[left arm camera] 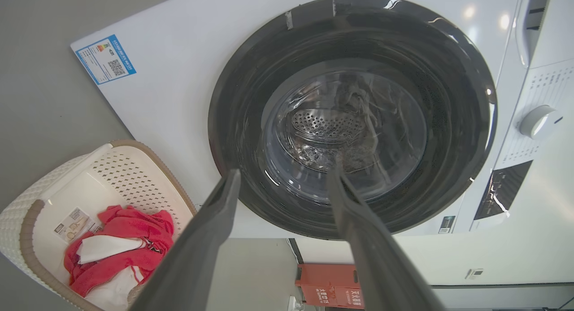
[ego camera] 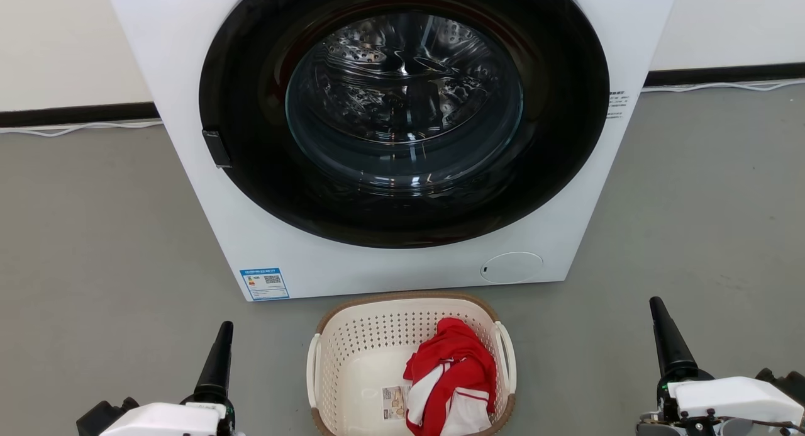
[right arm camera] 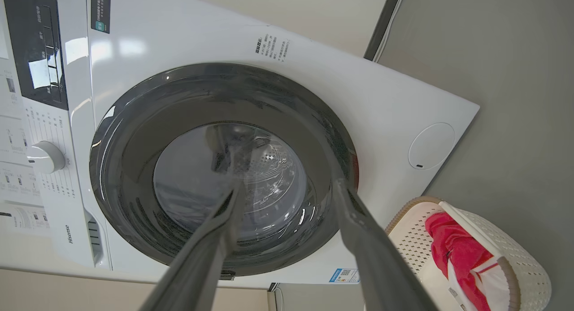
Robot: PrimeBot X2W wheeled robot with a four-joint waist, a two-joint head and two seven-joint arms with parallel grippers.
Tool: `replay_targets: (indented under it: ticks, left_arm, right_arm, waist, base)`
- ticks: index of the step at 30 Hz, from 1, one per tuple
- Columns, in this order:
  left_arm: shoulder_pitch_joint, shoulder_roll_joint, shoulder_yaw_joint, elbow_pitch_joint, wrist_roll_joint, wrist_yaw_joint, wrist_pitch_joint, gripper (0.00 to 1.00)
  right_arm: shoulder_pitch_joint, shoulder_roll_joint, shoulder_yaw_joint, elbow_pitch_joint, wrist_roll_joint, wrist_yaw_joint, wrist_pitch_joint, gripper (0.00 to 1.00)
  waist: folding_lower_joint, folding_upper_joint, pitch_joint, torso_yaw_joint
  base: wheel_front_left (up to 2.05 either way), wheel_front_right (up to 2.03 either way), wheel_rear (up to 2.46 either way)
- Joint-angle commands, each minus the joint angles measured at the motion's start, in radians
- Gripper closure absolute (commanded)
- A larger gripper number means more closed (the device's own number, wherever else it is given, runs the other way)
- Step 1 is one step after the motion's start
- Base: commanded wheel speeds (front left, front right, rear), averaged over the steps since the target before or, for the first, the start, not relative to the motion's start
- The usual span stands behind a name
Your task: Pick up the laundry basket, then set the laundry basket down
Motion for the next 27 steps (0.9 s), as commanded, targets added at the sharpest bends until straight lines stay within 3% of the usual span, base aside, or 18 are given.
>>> replay_targets:
  ticks: [1, 27]
  left_arm:
    - [-0.022, 0.009, 0.005, -0.027, 0.035, 0.006, -0.01, 0.0]
    - [-0.006, 0.011, -0.01, -0.042, 0.41, 0.037, -0.086, 0.0]
  right_arm:
    - [-0.021, -0.014, 0.011, -0.038, -0.04, 0.003, -0.016, 0.0]
    - [-0.023, -0.058, 0.064, -0.058, -0.47, 0.004, -0.092, 0.0]
  waist:
    - [-0.0002, 0.0, 0.0, 0.0]
    - [-0.0002, 0.0, 0.002, -0.005]
  base:
    - [0.0, 0.0, 0.0]
    - [0.0, 0.0, 0.0]
